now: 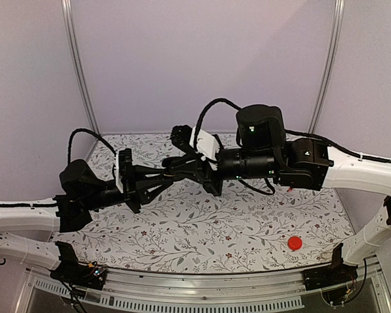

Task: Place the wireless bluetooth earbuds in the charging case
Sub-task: Insert the left earbud into the left side groove of the charging case.

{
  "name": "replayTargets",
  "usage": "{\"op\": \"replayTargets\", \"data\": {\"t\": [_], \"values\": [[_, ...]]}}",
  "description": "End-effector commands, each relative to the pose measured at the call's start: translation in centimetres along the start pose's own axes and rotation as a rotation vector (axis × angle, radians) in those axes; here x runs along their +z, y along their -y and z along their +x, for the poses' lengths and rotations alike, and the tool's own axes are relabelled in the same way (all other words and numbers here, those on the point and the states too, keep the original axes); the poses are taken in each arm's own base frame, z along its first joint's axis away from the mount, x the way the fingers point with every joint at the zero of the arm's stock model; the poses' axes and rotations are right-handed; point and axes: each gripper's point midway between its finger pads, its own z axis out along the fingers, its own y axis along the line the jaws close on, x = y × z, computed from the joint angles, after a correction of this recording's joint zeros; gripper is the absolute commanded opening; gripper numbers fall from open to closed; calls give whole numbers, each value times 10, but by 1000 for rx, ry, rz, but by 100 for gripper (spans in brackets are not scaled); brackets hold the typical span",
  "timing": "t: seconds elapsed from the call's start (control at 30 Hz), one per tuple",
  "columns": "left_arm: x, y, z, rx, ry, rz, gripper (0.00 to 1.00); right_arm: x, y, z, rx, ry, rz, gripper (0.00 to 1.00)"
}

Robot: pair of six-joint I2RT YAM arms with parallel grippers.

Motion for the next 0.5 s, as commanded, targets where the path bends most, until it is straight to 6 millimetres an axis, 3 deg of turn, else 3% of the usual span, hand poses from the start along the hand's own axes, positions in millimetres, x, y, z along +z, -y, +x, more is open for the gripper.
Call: {"op": "replayTargets", "data": {"t": [0.0,0.47], "values": [[-1,-1,-20,27,67,-17,19,-5,-15,-2,-4,3,-63,0],[4,13,-15,24,44,73,18,-10,-29,5,-120,-76,-169,0]]}}
